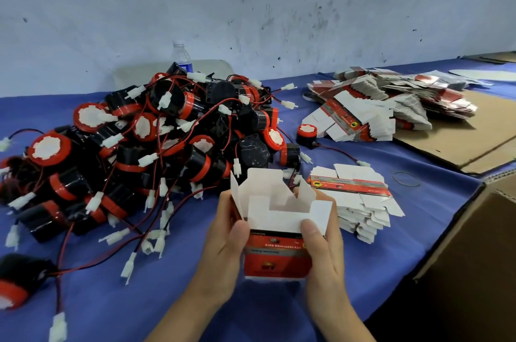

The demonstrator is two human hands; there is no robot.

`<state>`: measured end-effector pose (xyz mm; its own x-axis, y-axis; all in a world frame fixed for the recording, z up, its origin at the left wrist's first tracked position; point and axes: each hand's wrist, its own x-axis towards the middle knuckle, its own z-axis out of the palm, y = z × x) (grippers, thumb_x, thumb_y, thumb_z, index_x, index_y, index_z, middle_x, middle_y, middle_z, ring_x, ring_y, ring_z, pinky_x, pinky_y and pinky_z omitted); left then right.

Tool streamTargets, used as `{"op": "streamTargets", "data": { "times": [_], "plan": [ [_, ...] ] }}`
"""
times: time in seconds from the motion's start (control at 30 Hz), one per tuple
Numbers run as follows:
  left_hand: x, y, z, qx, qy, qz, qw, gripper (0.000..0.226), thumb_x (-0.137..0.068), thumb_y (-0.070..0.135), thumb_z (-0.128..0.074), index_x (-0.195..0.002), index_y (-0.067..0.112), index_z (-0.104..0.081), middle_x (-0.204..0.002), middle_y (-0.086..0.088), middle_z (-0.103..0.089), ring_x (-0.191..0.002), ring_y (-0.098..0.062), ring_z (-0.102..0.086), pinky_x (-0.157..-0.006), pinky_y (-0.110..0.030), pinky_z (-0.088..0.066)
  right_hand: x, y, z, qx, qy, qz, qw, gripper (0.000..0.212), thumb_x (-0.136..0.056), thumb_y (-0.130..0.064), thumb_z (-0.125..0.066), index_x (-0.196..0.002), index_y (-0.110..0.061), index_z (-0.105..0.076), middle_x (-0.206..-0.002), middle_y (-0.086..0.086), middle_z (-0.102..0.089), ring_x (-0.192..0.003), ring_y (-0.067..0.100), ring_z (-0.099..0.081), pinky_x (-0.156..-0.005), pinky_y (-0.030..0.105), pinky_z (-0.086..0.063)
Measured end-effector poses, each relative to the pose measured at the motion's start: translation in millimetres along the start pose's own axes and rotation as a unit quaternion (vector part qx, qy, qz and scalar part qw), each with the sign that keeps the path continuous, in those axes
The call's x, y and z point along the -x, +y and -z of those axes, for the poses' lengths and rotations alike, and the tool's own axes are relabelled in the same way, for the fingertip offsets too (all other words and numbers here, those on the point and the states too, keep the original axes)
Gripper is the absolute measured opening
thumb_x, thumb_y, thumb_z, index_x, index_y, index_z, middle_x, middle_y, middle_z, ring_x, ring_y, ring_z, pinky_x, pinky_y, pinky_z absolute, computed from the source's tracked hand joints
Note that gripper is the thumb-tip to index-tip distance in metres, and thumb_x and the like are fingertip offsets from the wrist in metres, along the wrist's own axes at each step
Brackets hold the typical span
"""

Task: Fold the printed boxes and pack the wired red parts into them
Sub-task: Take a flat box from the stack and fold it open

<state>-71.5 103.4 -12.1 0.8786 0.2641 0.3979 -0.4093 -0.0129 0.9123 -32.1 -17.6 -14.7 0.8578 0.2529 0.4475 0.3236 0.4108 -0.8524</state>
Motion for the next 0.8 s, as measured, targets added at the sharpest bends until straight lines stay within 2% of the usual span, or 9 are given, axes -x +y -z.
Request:
{"op": "streamTargets", "data": {
  "times": [0.13,0.2,0.27,0.37,0.43,0.5,0.6,0.67,0.8],
  "plan": [
    [5,3,-2,-0.033,0.0,0.005,0.999,0.083,-0.069,0.084,-0.054,-0.115,0.015,-0.051,-0.104,0.014,-0.071,-0.091,-0.003,-0.067,-0.075,-0.022,-0.056,2,3,-3,0.025,0.007,0.016,1.0,0.056,-0.089,-0.067,-0.042,-0.134,-0.034,-0.045,-0.128,0.001,-0.056,-0.116,0.023,-0.054,-0.093,0.047,-0.046],
    [9,2,-3,-0.026,0.004,0.005,1.0,0.078,-0.071,0.083,-0.052,-0.113,0.017,-0.052,-0.102,0.019,-0.071,-0.089,0.0,-0.068,-0.071,-0.017,-0.054,1,2,-3,0.064,0.028,0.034,0.997,0.051,-0.09,-0.064,-0.039,-0.135,-0.039,-0.043,-0.127,-0.011,-0.056,-0.116,0.016,-0.053,-0.093,0.037,-0.045],
    [13,-1,-4,-0.016,0.018,0.02,0.999,0.08,-0.067,0.087,-0.052,-0.113,0.021,-0.053,-0.103,0.022,-0.071,-0.09,0.0,-0.068,-0.069,-0.015,-0.054,-1,0,-3,0.093,0.046,0.075,0.992,0.041,-0.093,-0.047,-0.039,-0.134,-0.042,-0.043,-0.123,-0.022,-0.057,-0.11,0.001,-0.054,-0.088,0.017,-0.045],
    [15,-4,-3,0.039,0.008,0.061,0.997,0.087,-0.062,0.087,-0.058,-0.115,0.018,-0.056,-0.105,0.009,-0.073,-0.095,-0.012,-0.07,-0.071,-0.021,-0.055,-2,-2,-3,0.109,0.053,0.115,0.986,0.041,-0.092,-0.031,-0.038,-0.132,-0.043,-0.043,-0.117,-0.03,-0.056,-0.103,-0.009,-0.054,-0.082,0.005,-0.042],
    [14,-3,-2,0.06,-0.01,0.073,0.995,0.084,-0.062,0.084,-0.061,-0.115,0.019,-0.065,-0.106,0.002,-0.073,-0.096,-0.017,-0.07,-0.071,-0.025,-0.056,-2,-4,-3,0.111,0.048,0.131,0.984,0.04,-0.091,-0.029,-0.04,-0.13,-0.042,-0.044,-0.114,-0.027,-0.058,-0.1,-0.006,-0.056,-0.081,0.008,-0.044],
    [10,-1,-2,0.056,-0.008,0.054,0.997,0.065,-0.068,0.08,-0.06,-0.117,0.037,-0.065,-0.108,0.0,-0.072,-0.096,-0.02,-0.07,-0.071,-0.03,-0.057,-2,-6,-2,0.112,0.05,0.139,0.983,0.038,-0.088,-0.028,-0.044,-0.124,-0.043,-0.046,-0.11,-0.021,-0.06,-0.096,0.002,-0.06,-0.079,0.016,-0.048],
    [7,5,-4,0.058,0.0,0.004,0.998,0.036,-0.082,0.054,-0.053,-0.116,0.045,-0.06,-0.11,0.001,-0.07,-0.096,-0.018,-0.069,-0.071,-0.03,-0.057,-3,-9,0,0.125,0.062,0.166,0.976,0.039,-0.084,-0.022,-0.049,-0.114,-0.047,-0.048,-0.103,-0.015,-0.062,-0.088,0.008,-0.061,-0.075,0.02,-0.049],
    [6,6,-4,0.069,0.002,-0.012,0.998,0.036,-0.081,0.041,-0.047,-0.114,0.046,-0.061,-0.108,0.004,-0.071,-0.093,-0.012,-0.069,-0.069,-0.026,-0.057,-3,-11,1,0.163,0.056,0.192,0.966,0.04,-0.085,-0.019,-0.051,-0.115,-0.046,-0.049,-0.105,-0.021,-0.06,-0.086,0.004,-0.06,-0.075,0.016,-0.049],
    [6,7,0,0.082,0.001,-0.026,0.996,0.038,-0.081,0.036,-0.044,-0.113,0.044,-0.063,-0.107,0.005,-0.071,-0.094,-0.01,-0.068,-0.07,-0.023,-0.056,-3,-13,4,0.206,0.048,0.211,0.954,0.041,-0.085,-0.019,-0.054,-0.117,-0.045,-0.052,-0.112,-0.022,-0.058,-0.093,0.006,-0.061,-0.078,0.014,-0.047]
  ]
}}
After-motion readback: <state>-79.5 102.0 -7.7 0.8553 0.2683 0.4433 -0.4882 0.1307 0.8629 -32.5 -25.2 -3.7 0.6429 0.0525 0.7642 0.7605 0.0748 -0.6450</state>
